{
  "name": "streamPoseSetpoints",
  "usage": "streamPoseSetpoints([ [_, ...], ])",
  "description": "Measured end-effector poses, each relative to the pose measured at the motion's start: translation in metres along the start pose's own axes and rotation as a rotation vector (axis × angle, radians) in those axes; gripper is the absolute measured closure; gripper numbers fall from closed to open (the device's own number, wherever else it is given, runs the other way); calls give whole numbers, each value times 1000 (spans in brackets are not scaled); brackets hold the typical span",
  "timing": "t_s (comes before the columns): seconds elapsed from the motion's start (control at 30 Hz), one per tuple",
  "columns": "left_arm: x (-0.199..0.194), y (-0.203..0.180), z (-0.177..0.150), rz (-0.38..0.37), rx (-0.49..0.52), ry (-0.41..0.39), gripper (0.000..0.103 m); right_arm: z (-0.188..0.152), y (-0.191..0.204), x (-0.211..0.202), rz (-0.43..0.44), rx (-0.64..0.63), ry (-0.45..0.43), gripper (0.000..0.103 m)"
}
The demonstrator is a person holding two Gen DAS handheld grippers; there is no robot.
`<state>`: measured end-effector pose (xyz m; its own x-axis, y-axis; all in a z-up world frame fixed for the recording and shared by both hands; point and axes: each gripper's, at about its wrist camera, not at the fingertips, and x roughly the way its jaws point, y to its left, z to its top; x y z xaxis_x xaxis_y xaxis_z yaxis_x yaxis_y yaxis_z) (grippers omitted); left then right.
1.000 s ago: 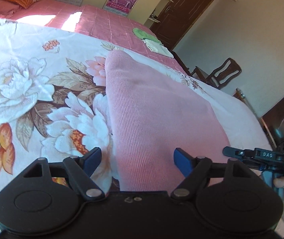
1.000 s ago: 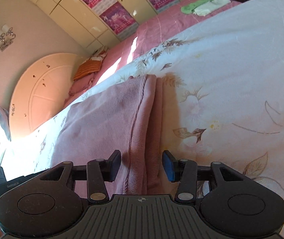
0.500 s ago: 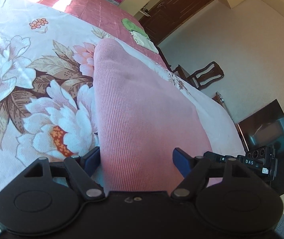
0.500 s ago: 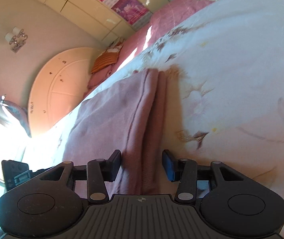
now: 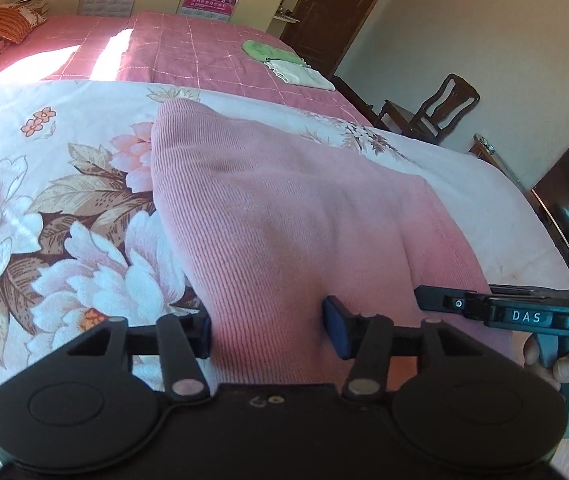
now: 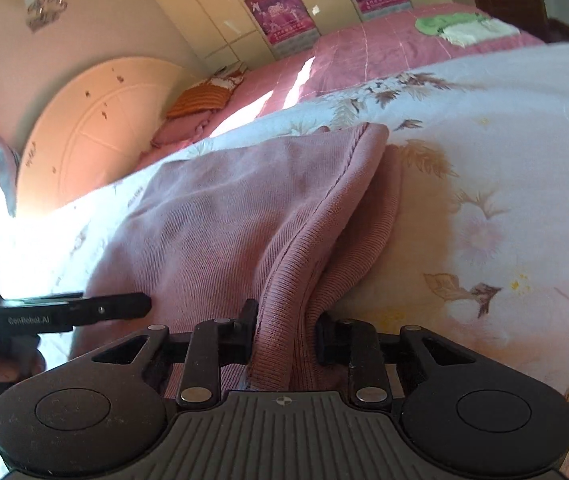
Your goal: Fold small clothes
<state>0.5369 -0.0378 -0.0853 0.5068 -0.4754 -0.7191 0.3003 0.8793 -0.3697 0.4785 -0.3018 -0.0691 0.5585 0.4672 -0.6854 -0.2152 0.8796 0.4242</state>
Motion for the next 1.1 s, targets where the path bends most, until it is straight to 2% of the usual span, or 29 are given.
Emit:
streamPoseSetpoints([
  [0.1,-12,-8,3,10,35,-23,68,-3,23,-7,-45,-72,-37,81],
  [0.3,-27,-31,2,55,122,-46,69,-5,40,-27,-19,-65,-101,81],
  [0.57,-45,-59,-3,46,226,-85,69,-13,70,-52,-54,-110,-152,81],
  [0.93,-110,-20,-12,44,214,-138,69,-17,152,-58,-60,-187,-184,81],
  [1.1,-154,20,-26,82,192,-134,69,-30,204,-40,-27,-203,-174,81],
])
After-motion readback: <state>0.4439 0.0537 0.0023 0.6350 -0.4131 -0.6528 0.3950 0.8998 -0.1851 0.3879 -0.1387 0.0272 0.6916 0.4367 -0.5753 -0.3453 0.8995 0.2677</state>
